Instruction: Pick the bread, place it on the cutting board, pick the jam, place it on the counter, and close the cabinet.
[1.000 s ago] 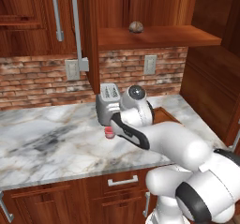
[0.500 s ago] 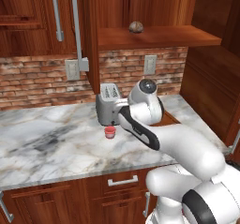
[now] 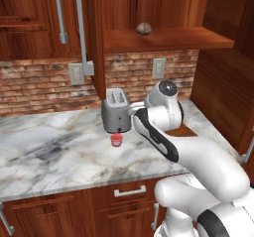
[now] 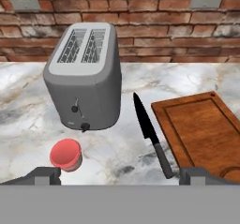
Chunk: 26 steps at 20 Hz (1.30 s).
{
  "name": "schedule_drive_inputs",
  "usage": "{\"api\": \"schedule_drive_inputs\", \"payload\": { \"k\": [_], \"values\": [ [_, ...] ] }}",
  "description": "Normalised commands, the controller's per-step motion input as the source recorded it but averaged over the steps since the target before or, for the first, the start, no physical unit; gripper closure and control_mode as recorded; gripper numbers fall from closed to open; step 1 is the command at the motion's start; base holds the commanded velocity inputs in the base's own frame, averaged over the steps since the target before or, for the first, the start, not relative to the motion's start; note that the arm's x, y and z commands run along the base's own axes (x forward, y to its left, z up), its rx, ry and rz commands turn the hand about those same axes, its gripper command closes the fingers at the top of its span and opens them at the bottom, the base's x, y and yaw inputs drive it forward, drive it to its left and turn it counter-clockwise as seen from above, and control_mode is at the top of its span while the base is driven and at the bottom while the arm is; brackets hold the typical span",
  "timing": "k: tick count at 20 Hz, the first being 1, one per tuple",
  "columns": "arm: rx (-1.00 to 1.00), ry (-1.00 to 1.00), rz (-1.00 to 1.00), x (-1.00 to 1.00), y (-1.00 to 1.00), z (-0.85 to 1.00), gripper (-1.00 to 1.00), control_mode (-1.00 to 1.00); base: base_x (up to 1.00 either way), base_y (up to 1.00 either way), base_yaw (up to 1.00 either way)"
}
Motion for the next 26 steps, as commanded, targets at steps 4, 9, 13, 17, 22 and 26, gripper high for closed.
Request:
{"api": "schedule_drive_inputs", "payload": {
  "k": [4, 9, 13, 17, 22, 26],
  "values": [
    [0.00, 0.00, 0.00, -0.14, -0.21, 0.16, -1.00, -1.00, 0.00, 0.00, 0.00],
    [0.00, 0.00, 0.00, -0.13, -0.16, 0.21, -1.00, -1.00, 0.00, 0.00, 0.00],
    [0.00, 0.00, 0.00, -0.13, -0.16, 0.25, -1.00, -1.00, 0.00, 0.00, 0.00],
    [0.00, -0.01, 0.00, -0.08, -0.13, 0.26, -1.00, -1.00, 0.00, 0.00, 0.00],
    [0.00, -0.02, 0.00, 0.00, -0.11, 0.26, -1.00, -1.00, 0.00, 0.00, 0.00],
    [0.00, -0.02, 0.00, 0.00, -0.08, 0.18, -1.00, -1.00, 0.00, 0.00, 0.00]
  ]
}}
